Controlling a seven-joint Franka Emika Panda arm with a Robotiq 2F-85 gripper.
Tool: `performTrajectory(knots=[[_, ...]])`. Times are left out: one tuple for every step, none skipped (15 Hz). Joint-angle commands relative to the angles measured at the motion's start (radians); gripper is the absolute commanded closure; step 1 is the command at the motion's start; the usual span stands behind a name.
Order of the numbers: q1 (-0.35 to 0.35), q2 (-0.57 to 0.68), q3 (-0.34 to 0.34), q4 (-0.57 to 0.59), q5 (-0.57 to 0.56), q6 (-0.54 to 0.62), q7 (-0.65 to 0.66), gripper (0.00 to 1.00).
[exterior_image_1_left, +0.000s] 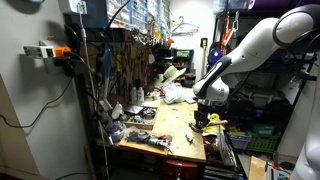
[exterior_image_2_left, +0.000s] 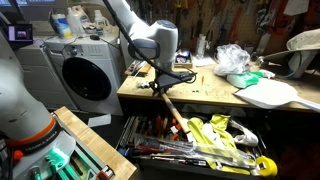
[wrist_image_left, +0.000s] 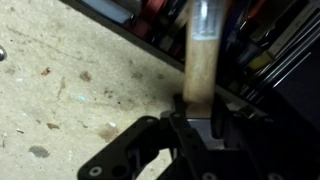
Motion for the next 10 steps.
performTrajectory(knots=[[-0.006, 0.013, 0.023, 0.018, -0.025, 0.014, 0.030, 0.93], [-0.007, 0.004, 0.028, 0.019, -0.019, 0.015, 0.022, 0.92], [-0.007, -0.016, 0.033, 0.020, -0.020, 0.002, 0.013, 0.92], [-0.006, -0.034, 0.039, 0.022, -0.018, -0.001, 0.007, 0.92], [-0.001, -0.053, 0.045, 0.026, -0.024, -0.002, 0.008, 0.92], [0.003, -0.063, 0.050, 0.033, -0.029, -0.002, 0.007, 0.92], [0.008, -0.073, 0.056, 0.045, -0.031, 0.004, 0.010, 0.92], [0.012, -0.080, 0.061, 0.065, -0.026, -0.004, 0.003, 0.92], [0.016, -0.086, 0.066, 0.083, -0.022, -0.016, -0.006, 0.92], [0.023, -0.089, 0.072, 0.102, -0.024, -0.026, -0.013, 0.92]])
